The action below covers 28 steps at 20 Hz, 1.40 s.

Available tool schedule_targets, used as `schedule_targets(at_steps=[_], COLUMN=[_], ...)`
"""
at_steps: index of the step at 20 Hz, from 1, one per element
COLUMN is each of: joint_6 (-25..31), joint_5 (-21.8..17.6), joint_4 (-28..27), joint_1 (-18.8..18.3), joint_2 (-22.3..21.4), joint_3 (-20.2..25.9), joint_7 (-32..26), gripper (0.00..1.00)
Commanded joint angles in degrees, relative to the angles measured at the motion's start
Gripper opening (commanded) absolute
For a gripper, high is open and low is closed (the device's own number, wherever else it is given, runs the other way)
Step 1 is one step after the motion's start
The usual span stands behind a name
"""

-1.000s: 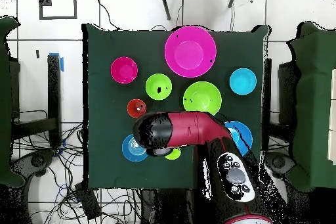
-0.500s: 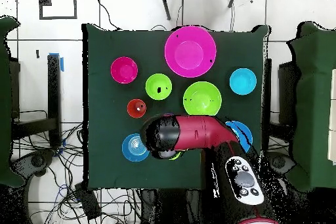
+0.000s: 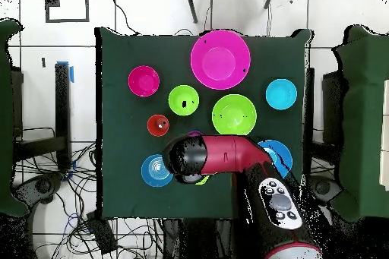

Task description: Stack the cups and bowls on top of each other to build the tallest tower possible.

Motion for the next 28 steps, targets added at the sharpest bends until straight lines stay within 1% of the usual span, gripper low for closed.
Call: schedule_targets(at_steps=[1, 3, 6, 9, 14, 20, 24, 28], joint_6=[-7.26, -6.12, -4.20, -3.46, -1.43, 1.52, 1.71, 4.02], joint_5=[-4.19, -3.80, -2.72, -2.17, -0.94, -0.05, 0.01, 0.59], joint_4=[1.04, -0.22, -1.75, -2.66, -3.47, -3.56, -3.66, -4.30], joint_1=[3.67, 4.78, 5.37, 5.36, 4.31, 3.38, 3.08, 3.20], joint_2=[5.95, 6.90, 8.45, 9.14, 9.74, 8.32, 8.60, 8.10], joint_3=[0.70, 0.12, -0.25, -0.53, -0.38, -0.03, 0.32, 0.69], joint_7=[5.34, 5.88, 5.61, 5.17, 4.06, 3.00, 2.72, 2.67], gripper=[1.00, 1.00, 1.00, 1.00, 1.00, 1.00, 1.00, 1.00])
